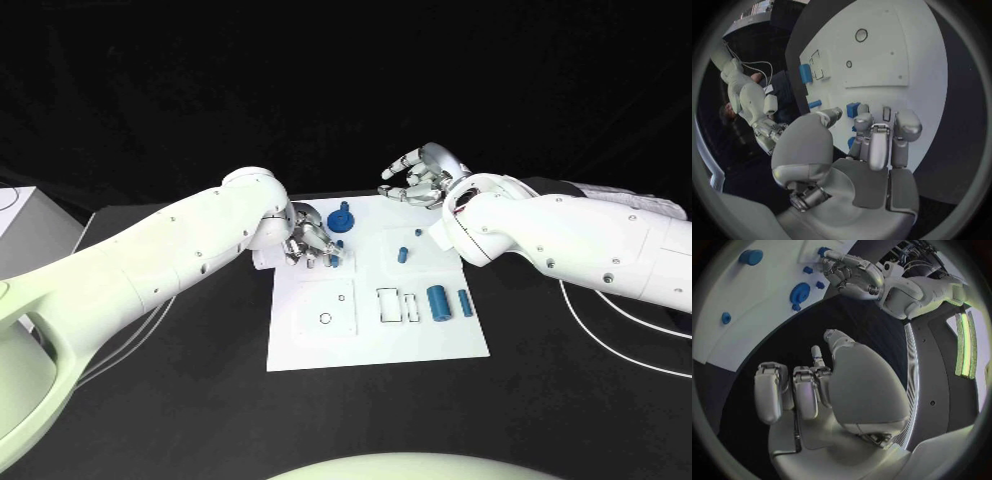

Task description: Assemble the parts on the task board

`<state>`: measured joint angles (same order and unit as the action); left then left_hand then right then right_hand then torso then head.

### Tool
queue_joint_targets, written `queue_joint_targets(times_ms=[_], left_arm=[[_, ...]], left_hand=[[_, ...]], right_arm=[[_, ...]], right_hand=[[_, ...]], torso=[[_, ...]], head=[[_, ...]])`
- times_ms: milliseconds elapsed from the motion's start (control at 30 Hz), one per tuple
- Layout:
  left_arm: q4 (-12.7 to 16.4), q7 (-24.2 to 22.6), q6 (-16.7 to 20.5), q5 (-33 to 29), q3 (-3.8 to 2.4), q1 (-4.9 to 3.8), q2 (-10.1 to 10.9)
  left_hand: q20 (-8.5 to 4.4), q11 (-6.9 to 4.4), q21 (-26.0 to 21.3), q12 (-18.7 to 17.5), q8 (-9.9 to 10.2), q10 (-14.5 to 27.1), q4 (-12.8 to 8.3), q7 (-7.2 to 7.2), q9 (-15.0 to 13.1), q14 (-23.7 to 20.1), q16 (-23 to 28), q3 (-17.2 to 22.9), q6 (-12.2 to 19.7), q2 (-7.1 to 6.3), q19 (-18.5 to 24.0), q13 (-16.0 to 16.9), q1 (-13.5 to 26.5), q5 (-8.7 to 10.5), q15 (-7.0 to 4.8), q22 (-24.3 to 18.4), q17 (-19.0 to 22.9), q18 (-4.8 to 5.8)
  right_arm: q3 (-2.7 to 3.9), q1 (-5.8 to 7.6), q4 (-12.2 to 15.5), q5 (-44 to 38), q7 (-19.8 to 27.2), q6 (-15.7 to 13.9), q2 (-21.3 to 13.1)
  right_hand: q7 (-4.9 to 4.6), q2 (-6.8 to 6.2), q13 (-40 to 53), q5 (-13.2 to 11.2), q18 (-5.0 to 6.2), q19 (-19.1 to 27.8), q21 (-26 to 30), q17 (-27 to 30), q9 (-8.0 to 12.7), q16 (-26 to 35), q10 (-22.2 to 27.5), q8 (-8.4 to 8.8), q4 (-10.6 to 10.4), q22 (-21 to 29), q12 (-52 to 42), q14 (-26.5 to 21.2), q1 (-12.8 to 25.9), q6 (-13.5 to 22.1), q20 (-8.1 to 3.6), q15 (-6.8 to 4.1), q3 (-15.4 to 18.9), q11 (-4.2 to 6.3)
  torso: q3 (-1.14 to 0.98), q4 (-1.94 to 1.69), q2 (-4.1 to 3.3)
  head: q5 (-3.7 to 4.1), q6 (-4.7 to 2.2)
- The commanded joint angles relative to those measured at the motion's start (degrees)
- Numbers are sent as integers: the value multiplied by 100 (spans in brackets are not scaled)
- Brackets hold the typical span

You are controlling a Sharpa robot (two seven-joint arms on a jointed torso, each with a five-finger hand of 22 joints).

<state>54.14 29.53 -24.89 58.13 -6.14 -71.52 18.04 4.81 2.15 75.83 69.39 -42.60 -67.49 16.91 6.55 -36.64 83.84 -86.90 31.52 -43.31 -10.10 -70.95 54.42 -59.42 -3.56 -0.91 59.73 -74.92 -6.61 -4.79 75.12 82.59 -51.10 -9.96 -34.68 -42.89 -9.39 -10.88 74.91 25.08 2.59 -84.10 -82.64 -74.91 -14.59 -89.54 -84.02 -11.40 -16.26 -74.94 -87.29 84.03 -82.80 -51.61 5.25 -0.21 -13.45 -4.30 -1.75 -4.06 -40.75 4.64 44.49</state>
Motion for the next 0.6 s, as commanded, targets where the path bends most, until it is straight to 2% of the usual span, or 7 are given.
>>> queue_joint_targets(times_ms=[33, 400, 600], left_arm=[[10, 1, -121, -33, -2, 1, -17], [-23, 9, -194, -23, -1, 2, -38], [-44, 8, -153, -22, -1, 5, -54]], left_hand=[[-5, -3, 37, 34, 3, -42, -25, -28, -28, 348, -26, -18, -19, 33, -50, 4, -18, 14, -36, 11, -855, 44], [-17, -23, 50, 41, 10, -43, -39, -48, -109, 350, -28, 46, -22, 78, -55, 19, -338, 5, -53, 33, -858, 47], [-23, -36, 53, 44, 6, -48, -43, -62, -156, 353, -31, 130, -31, 134, -53, 27, -494, 2, -64, 36, -865, 47]], right_arm=[[4, 0, -3, -43, 28, 83, 7], [4, -1, -10, -43, 27, 105, 15], [4, -2, -10, -43, 27, 114, 18]], right_hand=[[-15, -60, 1237, -4, -64, -346, 24, -1394, 10, -4, -305, 15, 2, -803, -2, 571, 28, 0, 26, 21, -66, -27], [-15, -60, 1237, -4, -64, -346, 24, -1394, 10, -4, -305, 15, 2, -803, -2, 571, 28, 0, 26, 21, -66, -27], [-15, -60, 1237, -4, -64, -346, 24, -1394, 10, -4, -305, 15, 2, -803, -2, 571, 28, 0, 26, 21, -66, -27]], torso=[[0, -5, 6], [-2, 10, -4], [-2, -3, 1]], head=[[3, 10], [11, 36], [31, 56]])
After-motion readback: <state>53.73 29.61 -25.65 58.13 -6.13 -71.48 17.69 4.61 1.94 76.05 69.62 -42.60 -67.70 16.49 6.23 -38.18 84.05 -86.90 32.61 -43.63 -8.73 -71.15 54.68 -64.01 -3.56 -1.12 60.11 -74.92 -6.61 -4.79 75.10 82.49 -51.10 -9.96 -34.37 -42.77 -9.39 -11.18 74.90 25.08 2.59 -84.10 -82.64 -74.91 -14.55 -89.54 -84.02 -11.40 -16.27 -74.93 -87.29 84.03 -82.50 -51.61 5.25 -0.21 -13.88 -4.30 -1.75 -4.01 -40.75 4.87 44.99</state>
